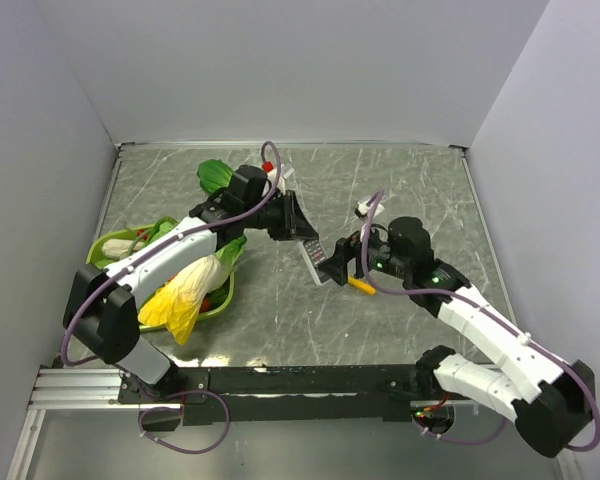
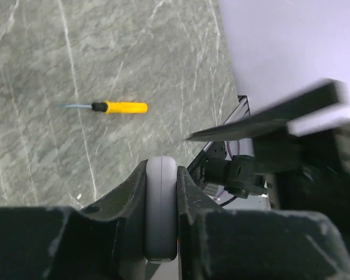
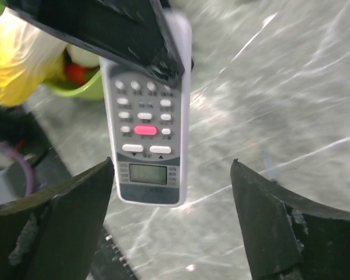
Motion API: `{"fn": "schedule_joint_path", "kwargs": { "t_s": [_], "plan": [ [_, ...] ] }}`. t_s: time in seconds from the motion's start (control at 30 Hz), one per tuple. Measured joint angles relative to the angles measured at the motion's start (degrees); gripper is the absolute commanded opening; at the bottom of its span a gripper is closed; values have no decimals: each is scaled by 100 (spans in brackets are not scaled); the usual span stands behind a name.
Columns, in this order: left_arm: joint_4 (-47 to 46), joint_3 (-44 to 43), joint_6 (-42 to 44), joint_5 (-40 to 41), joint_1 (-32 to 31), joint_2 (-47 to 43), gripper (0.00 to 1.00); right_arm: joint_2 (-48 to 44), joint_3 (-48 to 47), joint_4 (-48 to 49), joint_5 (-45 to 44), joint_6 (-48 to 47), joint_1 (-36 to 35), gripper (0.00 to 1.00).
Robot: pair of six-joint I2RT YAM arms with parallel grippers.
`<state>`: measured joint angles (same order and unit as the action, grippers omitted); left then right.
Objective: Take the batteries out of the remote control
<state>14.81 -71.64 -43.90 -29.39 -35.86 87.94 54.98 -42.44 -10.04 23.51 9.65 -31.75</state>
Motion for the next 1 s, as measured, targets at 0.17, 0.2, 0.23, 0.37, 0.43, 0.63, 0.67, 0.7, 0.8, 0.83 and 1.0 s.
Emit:
{"fn": "schedule_joint_path", "kwargs": {
  "t_s": [0.17, 0.2, 0.23, 0.37, 0.43, 0.63, 0.67, 0.7, 0.8, 0.83, 1.0],
  "plan": [
    [9, 33, -256, -68, 153, 299, 1, -629, 59, 264, -1113, -535, -601, 95],
    [55, 33, -297, -37, 181, 361, 1, -723, 90, 365, -1346, -684, -778, 95],
    [111, 33, -348, 20, 203, 391, 1, -789, 122, 468, -1572, -828, -953, 95],
    [227, 31, -562, 256, 260, 393, 1, -706, 175, 826, -2557, -1449, -1683, 93],
    [221, 31, -745, 334, 286, 385, 1, -481, 175, 999, -3104, -1757, -2087, 90],
    [68, 63, -1322, 450, 319, 286, 1, 374, 175, 1541, -4605, -2675, -3110, 85],
    [52, 63, -1403, 461, 319, 278, 1, 533, 175, 1668, -4865, -2826, -3244, 82],
    [39, 63, -1482, 468, 319, 273, 1, 695, 170, 1777, -5090, -2962, -3359, 80],
    [-28, 92, -1661, 492, 319, 251, 1, 1248, 138, 2031, -5683, -3344, -3528, 66],
    [-39, 107, -1709, 511, 319, 234, 1, 1429, 127, 2079, -5842, -3451, -3552, 62],
    [7, 203, -1753, 680, 323, 140, 1, 1871, 98, 2319, -6524, -3657, -3589, 41]
  ]
}}
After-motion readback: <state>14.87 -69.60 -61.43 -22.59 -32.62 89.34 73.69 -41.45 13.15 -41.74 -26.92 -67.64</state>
